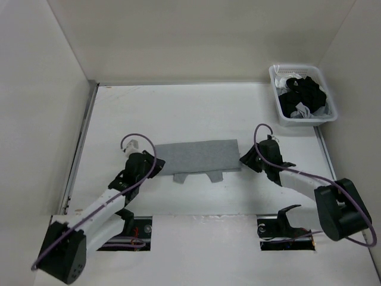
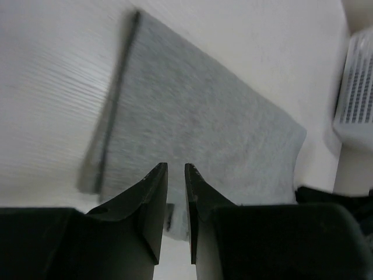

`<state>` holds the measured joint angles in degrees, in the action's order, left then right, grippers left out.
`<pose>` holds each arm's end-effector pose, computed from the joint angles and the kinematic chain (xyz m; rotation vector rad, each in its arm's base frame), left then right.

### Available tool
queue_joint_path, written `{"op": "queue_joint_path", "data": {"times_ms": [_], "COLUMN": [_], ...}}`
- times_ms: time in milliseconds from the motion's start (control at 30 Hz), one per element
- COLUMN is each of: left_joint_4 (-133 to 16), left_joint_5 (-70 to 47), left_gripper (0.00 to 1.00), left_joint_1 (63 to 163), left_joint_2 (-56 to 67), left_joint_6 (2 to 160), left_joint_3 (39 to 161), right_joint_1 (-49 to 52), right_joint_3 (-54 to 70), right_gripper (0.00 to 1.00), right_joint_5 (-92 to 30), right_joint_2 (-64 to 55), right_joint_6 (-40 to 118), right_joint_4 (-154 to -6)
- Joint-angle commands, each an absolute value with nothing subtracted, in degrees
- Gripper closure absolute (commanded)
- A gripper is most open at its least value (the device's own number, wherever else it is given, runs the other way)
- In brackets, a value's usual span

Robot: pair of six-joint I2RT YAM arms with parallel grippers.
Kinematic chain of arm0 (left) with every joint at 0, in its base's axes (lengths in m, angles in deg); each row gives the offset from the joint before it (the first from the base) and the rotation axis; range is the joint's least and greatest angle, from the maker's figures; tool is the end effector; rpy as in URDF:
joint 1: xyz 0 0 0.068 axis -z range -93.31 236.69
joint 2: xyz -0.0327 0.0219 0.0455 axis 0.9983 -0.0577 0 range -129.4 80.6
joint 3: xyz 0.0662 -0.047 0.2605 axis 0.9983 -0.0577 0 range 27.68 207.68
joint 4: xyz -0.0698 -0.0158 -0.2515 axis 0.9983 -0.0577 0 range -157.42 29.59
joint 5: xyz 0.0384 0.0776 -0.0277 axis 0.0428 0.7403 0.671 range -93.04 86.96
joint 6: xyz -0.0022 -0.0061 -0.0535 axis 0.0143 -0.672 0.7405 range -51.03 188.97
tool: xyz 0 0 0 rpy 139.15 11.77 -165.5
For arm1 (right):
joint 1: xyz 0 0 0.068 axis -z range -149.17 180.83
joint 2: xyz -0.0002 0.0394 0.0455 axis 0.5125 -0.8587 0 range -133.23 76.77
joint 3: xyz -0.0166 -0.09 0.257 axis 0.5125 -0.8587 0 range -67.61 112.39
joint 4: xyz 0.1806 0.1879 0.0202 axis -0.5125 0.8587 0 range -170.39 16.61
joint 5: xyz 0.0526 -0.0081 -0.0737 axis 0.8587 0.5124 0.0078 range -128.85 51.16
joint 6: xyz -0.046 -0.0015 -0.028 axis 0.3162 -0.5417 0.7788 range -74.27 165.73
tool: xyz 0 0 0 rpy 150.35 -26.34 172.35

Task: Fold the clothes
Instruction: Fold the tank top

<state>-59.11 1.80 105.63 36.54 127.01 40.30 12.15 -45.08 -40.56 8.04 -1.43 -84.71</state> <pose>0.1573 -0.0508 0.1657 -0.7785 2.0339 -0.7084 0.2074 0.0690 0.1511 0.5972 2.2890 0.5441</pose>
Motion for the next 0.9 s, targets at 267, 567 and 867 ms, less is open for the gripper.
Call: {"op": "queue_joint_path", "data": {"times_ms": [267,567,867], "left_joint_4": [-40.81,-41.25,-39.94], "left_joint_5": [6.01,6.01,6.54], "left_gripper": [0.83,0.82,0.81], "left_joint_1": [116.53,116.79,123.29], "left_joint_2": [19.59,25.49,23.91], "left_joint_6": [124.87,122.58,123.55], "left_joint_3": [46.40,46.66,49.47], "right_joint_1": [12.42,12.68,14.97], "right_joint_3": [-44.67,-48.26,-45.74], "right_gripper": [0.65,0.97,0.99], "right_joint_5": [-31.65,-34.00,-42.26], "right_joint_2": [-4.70,-1.83,24.45], "right_joint_6": [-8.31,-12.72,-4.12], "right_joint_4": [-102.61,-110.10,-86.76]}}
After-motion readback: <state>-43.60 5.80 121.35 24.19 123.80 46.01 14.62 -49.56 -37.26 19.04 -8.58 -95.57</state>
